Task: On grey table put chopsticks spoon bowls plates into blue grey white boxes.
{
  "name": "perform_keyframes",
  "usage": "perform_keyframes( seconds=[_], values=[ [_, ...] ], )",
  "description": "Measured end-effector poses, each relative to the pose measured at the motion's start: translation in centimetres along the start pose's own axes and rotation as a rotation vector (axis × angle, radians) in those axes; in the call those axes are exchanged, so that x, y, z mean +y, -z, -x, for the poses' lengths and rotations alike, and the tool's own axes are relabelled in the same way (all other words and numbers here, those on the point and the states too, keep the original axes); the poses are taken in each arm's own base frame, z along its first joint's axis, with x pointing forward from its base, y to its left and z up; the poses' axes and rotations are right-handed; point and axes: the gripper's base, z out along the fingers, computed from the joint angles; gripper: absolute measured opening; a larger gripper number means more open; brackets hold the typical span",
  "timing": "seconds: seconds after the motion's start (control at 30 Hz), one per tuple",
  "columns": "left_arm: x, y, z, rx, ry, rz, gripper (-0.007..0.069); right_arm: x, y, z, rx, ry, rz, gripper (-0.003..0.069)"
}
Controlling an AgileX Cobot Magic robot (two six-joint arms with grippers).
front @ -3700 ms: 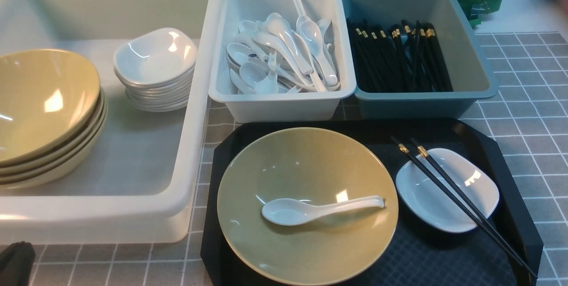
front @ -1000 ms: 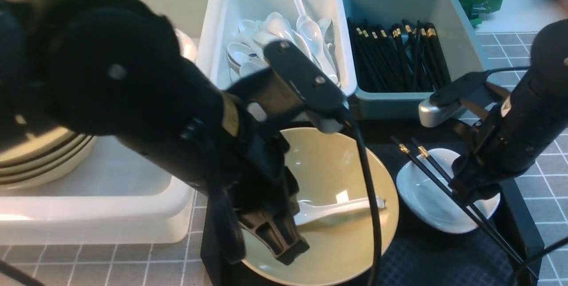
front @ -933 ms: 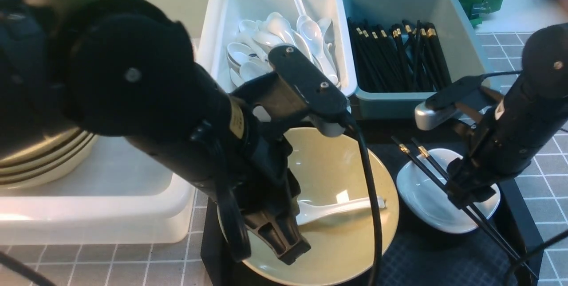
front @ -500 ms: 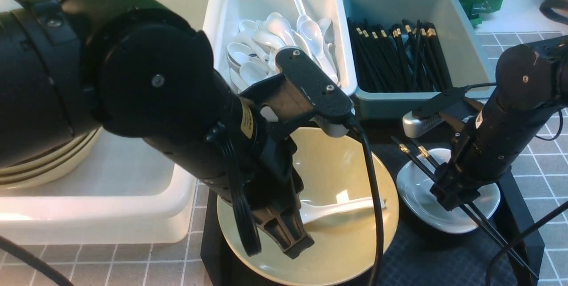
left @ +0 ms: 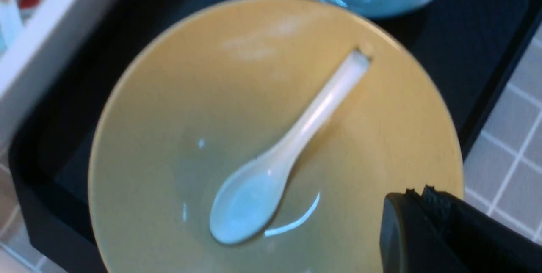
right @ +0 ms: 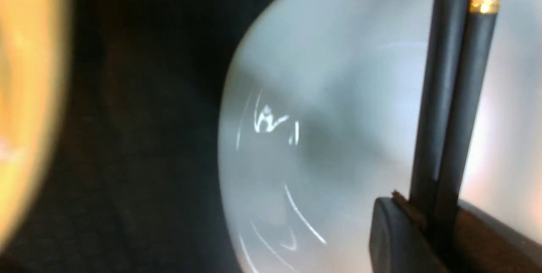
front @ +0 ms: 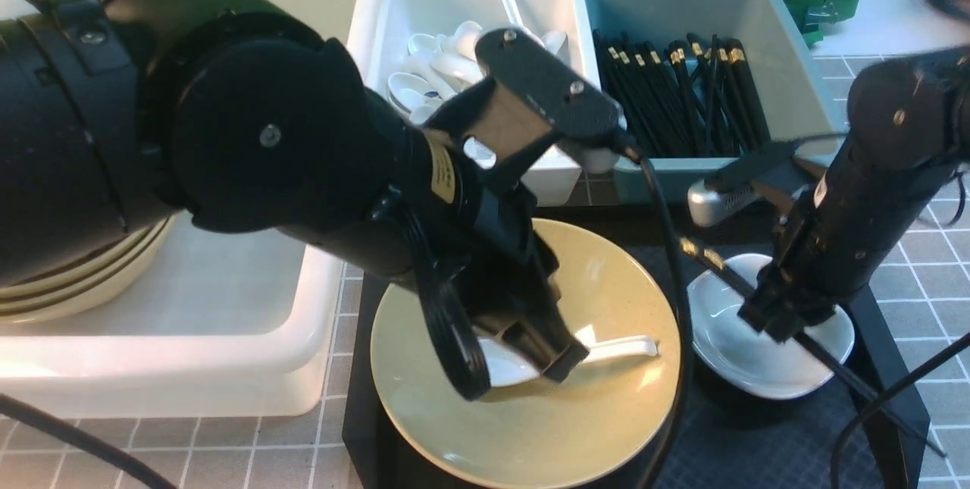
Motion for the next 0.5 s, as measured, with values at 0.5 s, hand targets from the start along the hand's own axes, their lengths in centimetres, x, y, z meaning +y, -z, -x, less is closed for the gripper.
perform_keyframes(
  seconds=[0.5],
  values=[
    [9.8,2.0,6.1,-0.258,0.170,0.209,-0.0008,-2.1,12.9,9.4,-0.680,-0.110,-0.128,0.0149]
  ],
)
